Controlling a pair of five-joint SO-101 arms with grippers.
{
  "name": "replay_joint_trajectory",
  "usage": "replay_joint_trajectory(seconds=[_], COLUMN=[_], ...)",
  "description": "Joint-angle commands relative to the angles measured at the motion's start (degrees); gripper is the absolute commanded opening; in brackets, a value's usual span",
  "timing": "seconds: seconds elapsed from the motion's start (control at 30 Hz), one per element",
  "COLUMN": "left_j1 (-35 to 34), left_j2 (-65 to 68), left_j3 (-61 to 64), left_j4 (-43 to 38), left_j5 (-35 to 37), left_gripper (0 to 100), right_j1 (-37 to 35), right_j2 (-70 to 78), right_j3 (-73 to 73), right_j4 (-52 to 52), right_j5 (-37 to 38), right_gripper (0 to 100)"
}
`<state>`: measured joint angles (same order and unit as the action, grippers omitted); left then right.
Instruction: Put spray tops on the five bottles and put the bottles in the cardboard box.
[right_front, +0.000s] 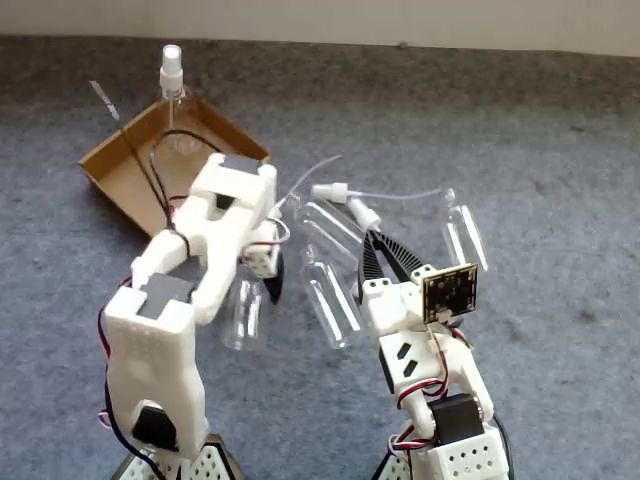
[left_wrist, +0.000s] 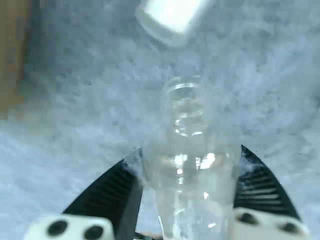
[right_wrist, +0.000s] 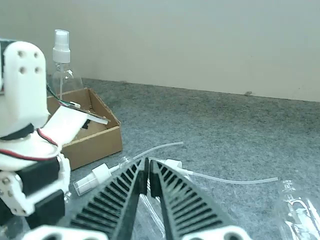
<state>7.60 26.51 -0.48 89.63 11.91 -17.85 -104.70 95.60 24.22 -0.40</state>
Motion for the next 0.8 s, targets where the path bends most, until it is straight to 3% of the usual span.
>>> replay_joint_trajectory(seconds=[0.0,0.13,0.33,0.47,0.77], left_j1=[-5.3,-8.0,-8.6,-6.1,-5.7], left_j2=[-1.0,-1.0,-4.1,-14.0,-34.9], left_j3=[-7.3,-12.5,-11.3,-2.6,20.6], left_j4=[4.9,9.7,9.5,7.3,-3.9], left_j5=[-19.6,-31.3,-32.3,-38.2,-38.4], left_gripper=[16,16,14,13,13], right_j1=[0.7,0.7,0.7,0.7,0.7], right_j2=[-0.6,-0.6,-0.6,-0.6,-0.6], right_j3=[6.7,6.7,6.7,6.7,6.7], right_j4=[-0.1,-0.1,-0.1,-0.1,0.0], right_j5=[0.1,0.1,0.1,0.1,0.1], right_gripper=[0.4,0.4,0.4,0.4,0.4])
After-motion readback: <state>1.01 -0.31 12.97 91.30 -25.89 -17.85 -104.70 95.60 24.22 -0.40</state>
